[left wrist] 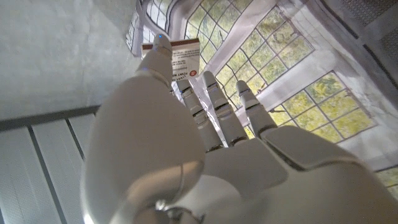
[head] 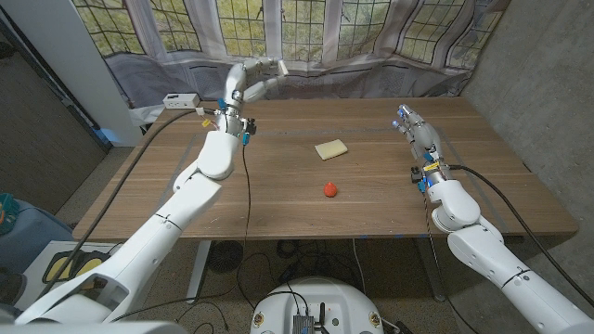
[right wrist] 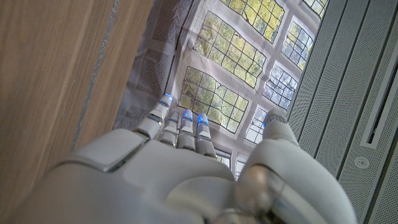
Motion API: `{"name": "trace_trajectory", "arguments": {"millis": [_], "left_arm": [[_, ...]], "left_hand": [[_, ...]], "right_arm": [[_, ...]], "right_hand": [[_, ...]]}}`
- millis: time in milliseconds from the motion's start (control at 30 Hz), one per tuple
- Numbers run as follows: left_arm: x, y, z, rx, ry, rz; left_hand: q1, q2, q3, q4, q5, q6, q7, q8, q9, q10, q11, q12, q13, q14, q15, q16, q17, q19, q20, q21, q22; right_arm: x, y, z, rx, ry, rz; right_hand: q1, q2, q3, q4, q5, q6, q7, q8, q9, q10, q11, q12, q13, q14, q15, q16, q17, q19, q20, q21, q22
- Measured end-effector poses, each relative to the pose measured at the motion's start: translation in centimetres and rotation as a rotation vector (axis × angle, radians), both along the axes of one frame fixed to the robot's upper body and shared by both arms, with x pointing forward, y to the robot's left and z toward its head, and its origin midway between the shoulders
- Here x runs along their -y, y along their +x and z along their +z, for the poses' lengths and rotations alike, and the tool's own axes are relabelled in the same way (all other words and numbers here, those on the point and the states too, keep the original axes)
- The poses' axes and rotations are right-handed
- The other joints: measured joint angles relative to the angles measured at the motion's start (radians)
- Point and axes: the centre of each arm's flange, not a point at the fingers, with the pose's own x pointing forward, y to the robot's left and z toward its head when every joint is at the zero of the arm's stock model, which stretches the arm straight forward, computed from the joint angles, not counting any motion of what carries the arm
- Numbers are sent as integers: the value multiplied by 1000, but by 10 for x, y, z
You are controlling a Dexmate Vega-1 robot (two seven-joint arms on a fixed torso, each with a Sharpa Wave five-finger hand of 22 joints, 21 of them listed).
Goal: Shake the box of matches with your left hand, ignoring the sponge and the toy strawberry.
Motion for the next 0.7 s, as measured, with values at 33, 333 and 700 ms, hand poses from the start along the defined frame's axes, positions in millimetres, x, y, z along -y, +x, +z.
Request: {"name": "trace_trajectory", "arguments": {"millis": [33,333,700], "left_arm": [[18,-8,7,31,89,11],[66,-17,0,139,488,223],[100,-24,-19,252,891,441]], "left_hand": [[0,0,0,0,0,0,0,0,0,0,0,0,0,0,0,0,0,0,0,0,-1],[-10,-10,0,0,-1,13,-5,0,0,29,0,-7,0,-9,1,0,3,-11,-11,0,-2],[-10,-10,-6,6,-4,13,-5,2,1,32,0,-8,0,-27,9,0,3,-26,-10,-5,-2]], "right_arm": [[0,0,0,2,-1,2],[0,2,0,2,1,8],[-1,3,-3,-2,6,13]], "right_hand": [[0,0,0,0,0,0,0,0,0,0,0,0,0,0,0,0,0,0,0,0,0],[0,0,0,0,0,0,0,0,0,0,0,0,0,0,0,0,0,0,0,0,0],[0,0,0,0,0,0,0,0,0,0,0,0,0,0,0,0,0,0,0,0,0]]}}
